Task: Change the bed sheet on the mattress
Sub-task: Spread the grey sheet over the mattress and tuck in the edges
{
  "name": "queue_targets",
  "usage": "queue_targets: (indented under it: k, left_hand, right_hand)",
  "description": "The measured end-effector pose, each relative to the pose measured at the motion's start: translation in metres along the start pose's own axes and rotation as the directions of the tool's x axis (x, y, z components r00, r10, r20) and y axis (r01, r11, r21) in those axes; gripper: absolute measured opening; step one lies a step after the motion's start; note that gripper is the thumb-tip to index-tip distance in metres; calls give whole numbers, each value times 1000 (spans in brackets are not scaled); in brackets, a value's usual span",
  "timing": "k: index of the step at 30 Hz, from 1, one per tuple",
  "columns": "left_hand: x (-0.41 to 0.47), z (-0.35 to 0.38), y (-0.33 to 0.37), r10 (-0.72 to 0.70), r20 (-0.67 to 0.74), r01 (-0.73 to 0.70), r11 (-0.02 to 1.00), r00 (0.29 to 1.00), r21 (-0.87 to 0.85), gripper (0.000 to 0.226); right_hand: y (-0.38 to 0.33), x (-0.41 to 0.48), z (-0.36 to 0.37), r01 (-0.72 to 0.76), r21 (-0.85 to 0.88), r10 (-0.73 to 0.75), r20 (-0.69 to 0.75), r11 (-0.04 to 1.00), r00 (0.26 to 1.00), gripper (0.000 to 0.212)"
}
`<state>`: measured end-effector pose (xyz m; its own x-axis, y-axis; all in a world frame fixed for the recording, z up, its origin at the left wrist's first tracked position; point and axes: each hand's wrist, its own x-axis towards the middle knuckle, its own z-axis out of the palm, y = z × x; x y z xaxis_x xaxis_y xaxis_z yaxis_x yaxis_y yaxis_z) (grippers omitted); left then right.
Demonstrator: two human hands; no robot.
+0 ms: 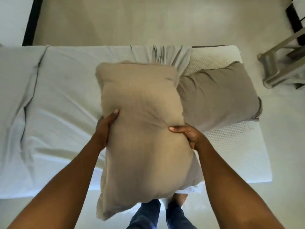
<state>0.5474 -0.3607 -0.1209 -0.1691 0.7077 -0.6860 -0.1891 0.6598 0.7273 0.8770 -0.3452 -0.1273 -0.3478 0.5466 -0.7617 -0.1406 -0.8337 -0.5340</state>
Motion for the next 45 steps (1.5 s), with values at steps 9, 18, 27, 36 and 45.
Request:
queue_targets:
  k: [9, 18, 27, 36, 45]
  left_hand:
    - [-33, -53, -139, -223, -639, 535, 770, 736, 348, 60]
    - [-15, 50, -105, 199, -115, 10, 463, 973, 886, 74]
    - [25, 145, -105, 28, 192, -185, 441, 981, 878, 67]
    - [60, 173, -103, 0, 38, -33, 507, 999, 862, 68]
    - [82, 200, 9, -137, -2, 137, 990, 991, 34, 56]
  right_hand:
    - [124, 58, 27, -208, -653, 99, -199, 729, 975, 33]
    - [104, 50, -45, -190, -350, -44, -564, 917, 824, 17]
    - [34, 68, -143, 166, 157, 22, -786, 974, 618, 97]
    - [-30, 106, -237, 404, 356, 4, -754, 843, 657, 60]
    - [-137, 6, -222, 489, 368, -303, -459, 791, 835, 48]
